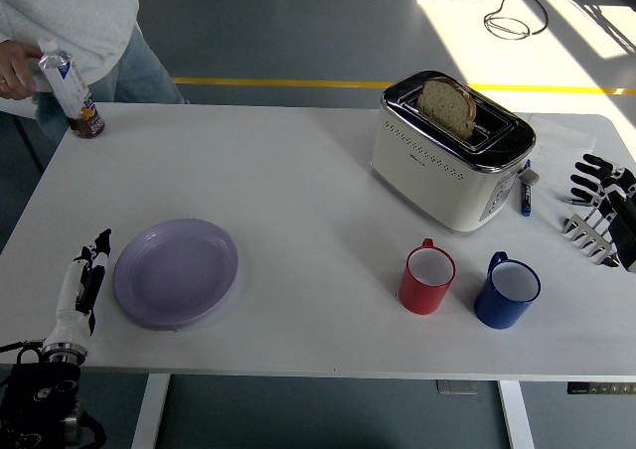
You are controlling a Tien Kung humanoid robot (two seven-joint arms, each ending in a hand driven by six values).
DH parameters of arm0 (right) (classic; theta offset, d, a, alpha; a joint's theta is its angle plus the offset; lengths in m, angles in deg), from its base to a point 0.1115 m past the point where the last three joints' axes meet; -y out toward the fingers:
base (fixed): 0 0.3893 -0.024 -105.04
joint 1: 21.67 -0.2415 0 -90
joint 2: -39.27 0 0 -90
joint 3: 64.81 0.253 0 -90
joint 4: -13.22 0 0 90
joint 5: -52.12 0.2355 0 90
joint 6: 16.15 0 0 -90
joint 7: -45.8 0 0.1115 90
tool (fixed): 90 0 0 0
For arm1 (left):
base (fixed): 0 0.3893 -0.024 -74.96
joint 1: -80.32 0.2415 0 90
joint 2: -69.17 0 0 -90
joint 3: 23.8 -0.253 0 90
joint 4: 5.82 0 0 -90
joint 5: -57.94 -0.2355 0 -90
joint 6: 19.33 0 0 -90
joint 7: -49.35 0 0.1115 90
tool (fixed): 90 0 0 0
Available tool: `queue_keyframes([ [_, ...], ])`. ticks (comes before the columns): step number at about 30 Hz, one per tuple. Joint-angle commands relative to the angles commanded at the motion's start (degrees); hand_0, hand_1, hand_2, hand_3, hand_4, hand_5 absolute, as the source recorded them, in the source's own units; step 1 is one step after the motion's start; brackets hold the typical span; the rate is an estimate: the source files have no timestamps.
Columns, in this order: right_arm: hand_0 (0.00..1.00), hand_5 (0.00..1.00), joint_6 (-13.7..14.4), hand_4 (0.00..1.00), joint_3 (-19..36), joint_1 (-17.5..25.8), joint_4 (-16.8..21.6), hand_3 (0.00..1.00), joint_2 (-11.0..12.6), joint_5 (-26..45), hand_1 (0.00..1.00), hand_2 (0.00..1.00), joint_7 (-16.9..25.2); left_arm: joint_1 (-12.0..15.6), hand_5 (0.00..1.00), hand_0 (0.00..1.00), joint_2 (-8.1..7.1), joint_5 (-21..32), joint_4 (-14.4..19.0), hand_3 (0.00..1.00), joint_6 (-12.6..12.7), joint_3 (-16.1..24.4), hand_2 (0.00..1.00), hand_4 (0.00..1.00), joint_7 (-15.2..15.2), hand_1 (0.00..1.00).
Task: Push plate across desktop,pick up the break from the machine,place the break in the plate
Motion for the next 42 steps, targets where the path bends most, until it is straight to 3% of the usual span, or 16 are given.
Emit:
queue_keyframes([
  [20,0.812,0.588,-0.04,0.470,0.12,-0.03,0.02,0.738,0.00,-0.04,0.763,0.762,0.01,-0.48,0.998,0.912,0.28,0.65,1.33,0.873,-1.02,-3.85,0.962,0.533,0.83,0.923],
  [42,0.812,0.590,-0.11,0.471,-0.56,0.38,-0.03,0.737,0.20,-0.09,0.763,0.762,0.01,2.51,0.998,0.904,-0.97,9.60,7.20,0.870,-1.93,-12.07,0.956,0.532,0.30,0.917],
])
